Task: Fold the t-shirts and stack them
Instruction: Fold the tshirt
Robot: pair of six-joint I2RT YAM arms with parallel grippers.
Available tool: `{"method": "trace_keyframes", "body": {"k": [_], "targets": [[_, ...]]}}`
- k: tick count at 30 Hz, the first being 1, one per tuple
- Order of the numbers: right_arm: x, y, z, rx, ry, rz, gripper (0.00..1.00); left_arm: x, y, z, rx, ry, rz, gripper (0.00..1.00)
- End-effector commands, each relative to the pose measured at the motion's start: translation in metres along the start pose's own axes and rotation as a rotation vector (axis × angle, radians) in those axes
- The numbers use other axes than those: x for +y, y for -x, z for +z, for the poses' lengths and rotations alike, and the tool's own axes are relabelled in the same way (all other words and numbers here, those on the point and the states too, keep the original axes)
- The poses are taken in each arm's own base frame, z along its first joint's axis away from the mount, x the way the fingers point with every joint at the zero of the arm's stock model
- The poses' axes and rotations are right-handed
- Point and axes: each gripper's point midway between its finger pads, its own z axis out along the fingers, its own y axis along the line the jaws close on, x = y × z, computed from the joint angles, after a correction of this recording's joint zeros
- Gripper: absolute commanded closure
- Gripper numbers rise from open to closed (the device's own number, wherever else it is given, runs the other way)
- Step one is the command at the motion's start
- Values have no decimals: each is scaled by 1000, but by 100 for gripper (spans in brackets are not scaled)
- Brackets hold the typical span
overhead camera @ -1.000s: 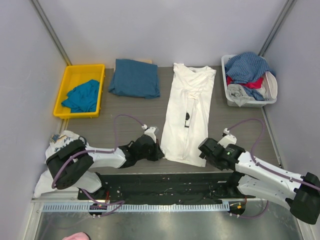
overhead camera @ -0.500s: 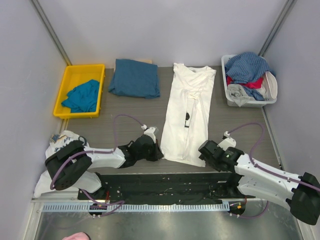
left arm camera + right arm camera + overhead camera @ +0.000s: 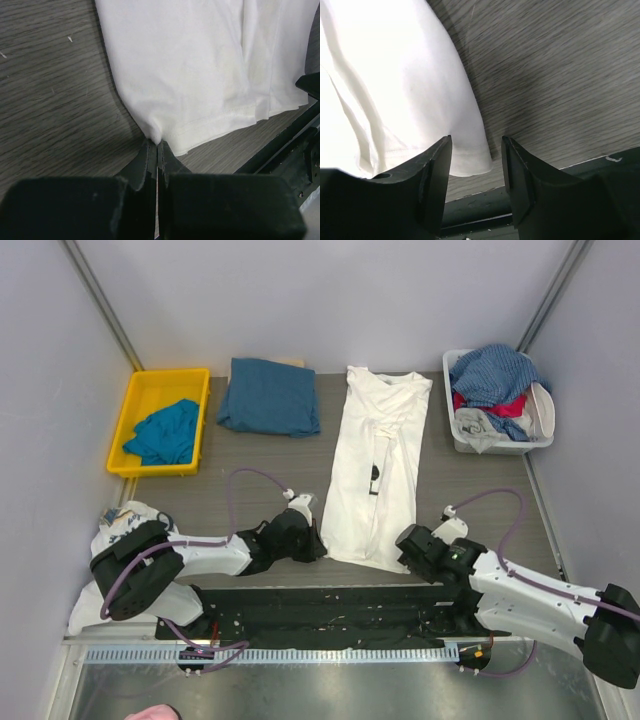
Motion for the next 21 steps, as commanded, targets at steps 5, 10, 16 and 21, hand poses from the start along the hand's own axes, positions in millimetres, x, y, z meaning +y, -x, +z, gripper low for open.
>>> {"method": "trace_keyframes", "body": {"k": [5,10,16,21], "targets": [[5,-15,8,45,13,-4,49,39,-34,-4,119,141,47,100],[4,-19,9,56,12,-8,51,38,-33,-4,117,142,45,100],[5,-21,9,63,33,4,99,34,-30,-2,118,138,49,100],[12,-3,-4,4,52,17,99,11,-2,-3,77,111,79,100]]}}
